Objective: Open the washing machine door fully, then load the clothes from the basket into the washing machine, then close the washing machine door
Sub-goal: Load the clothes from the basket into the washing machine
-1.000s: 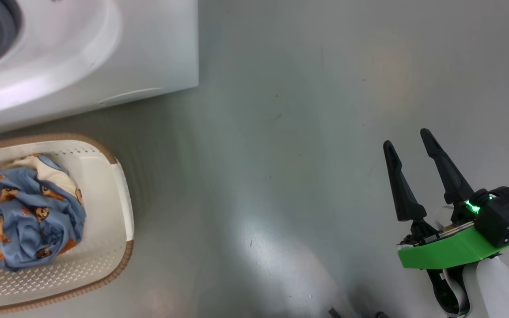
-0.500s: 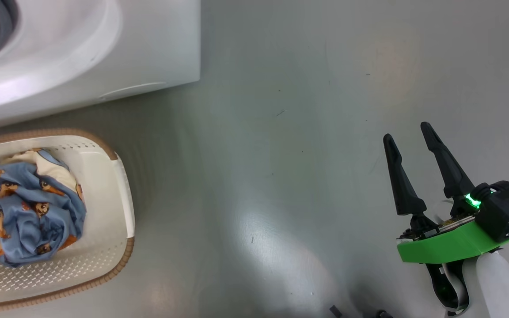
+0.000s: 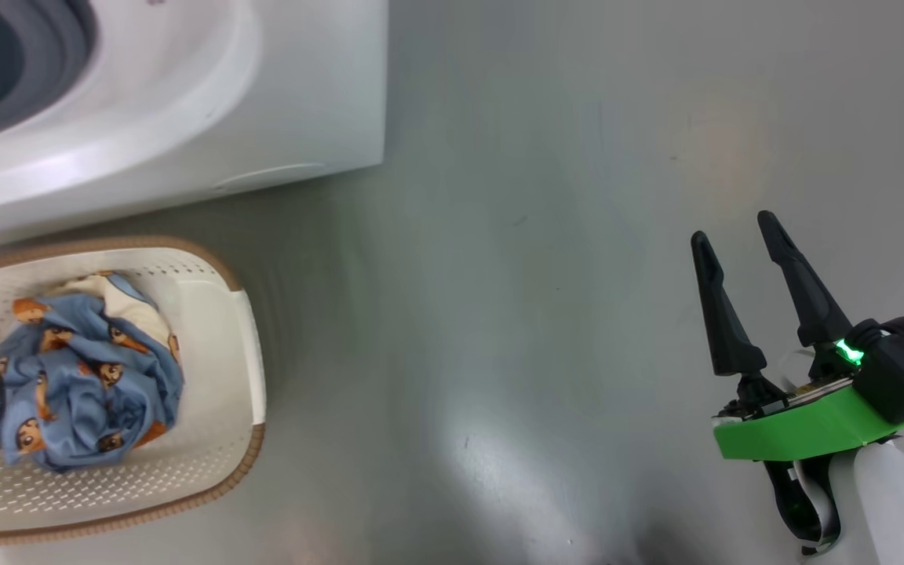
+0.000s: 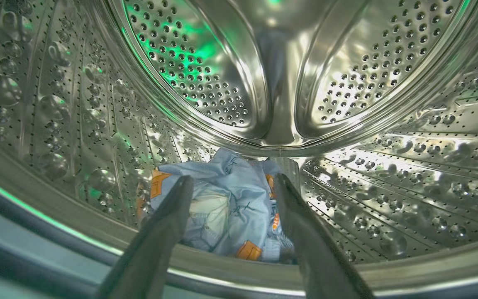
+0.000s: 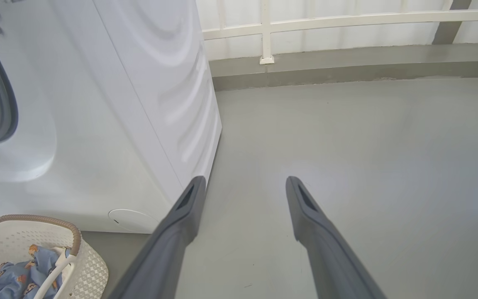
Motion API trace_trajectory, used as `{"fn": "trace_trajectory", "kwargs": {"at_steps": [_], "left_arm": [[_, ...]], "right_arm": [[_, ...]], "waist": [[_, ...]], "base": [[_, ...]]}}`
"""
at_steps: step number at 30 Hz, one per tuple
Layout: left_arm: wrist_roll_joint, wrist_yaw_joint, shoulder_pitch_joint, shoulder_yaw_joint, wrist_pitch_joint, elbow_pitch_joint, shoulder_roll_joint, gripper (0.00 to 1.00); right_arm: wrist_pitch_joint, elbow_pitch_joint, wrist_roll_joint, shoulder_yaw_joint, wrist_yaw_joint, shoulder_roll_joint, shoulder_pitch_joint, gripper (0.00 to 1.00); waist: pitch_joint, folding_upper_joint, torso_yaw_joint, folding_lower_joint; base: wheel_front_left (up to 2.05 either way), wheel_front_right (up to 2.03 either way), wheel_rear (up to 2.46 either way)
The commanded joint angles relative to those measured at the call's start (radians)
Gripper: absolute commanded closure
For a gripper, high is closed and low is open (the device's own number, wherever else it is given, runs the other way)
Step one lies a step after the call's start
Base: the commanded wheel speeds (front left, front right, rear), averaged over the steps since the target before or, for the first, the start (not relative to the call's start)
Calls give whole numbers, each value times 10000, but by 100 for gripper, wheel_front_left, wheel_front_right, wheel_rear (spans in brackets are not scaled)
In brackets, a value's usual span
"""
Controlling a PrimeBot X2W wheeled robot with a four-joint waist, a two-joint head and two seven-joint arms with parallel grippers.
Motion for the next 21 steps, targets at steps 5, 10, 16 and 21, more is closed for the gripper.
{"fn": "trace_trajectory", "kwargs": {"at_steps": [5, 10, 16, 21], "left_arm": [[-15, -57, 873, 68, -275, -397, 308, 0], [132, 80, 2082, 231, -328, -1737, 17, 0], [595, 551, 4452, 696, -332, -4662, -511, 0], [979, 837, 6543, 926, -333, -6866, -1041, 0]], "right_arm": [[-45, -108, -56, 8, 60, -140, 329, 0], [-45, -54, -149, -33, 60, -186, 506, 0], [-45, 41, -252, -44, 60, -210, 710, 0], [-45, 142, -337, 47, 60, -189, 889, 0]], "waist": [[-556, -1, 390, 0], [-1044, -1, 732, 0], [-1626, -1, 1058, 0], [-2149, -1, 1196, 0]], "base": [[0, 0, 0], [0, 0, 0], [0, 0, 0], [0, 0, 0]]}}
